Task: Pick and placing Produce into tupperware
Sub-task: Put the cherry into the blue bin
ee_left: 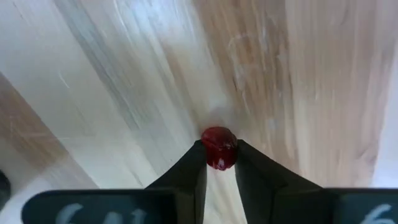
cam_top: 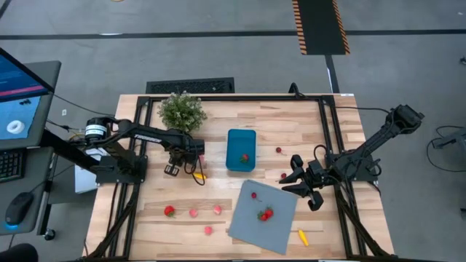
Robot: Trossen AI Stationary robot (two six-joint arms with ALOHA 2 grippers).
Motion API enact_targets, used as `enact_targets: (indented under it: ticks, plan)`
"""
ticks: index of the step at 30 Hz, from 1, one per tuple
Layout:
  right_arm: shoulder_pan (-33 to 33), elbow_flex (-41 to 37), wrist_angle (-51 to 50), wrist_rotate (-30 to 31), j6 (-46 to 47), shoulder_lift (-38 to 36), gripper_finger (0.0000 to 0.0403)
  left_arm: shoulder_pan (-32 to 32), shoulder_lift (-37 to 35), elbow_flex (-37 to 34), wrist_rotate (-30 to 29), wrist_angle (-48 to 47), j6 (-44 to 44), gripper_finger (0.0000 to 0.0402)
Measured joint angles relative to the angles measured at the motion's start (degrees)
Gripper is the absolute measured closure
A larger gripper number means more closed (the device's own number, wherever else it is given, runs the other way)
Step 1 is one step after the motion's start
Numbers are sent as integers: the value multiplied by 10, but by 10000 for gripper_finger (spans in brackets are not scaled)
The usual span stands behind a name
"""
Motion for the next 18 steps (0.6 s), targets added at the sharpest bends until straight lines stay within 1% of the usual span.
enact_targets:
  ticks: [5,9,12,15,18]
  plan:
    - [0,0,0,0,-6,0,278,0,0,19,65,14,-51,339]
    - [-2,0,-1,7,-21,-1,278,5,-11,32,137,73,-90,347]
    - [-2,0,-12,17,-21,-5,278,10,-36,36,190,114,-118,353]
    - [-2,0,-18,24,-22,-5,278,14,-66,41,220,144,-144,353]
    - [0,0,-27,44,-35,-14,278,19,-107,42,226,169,-179,347]
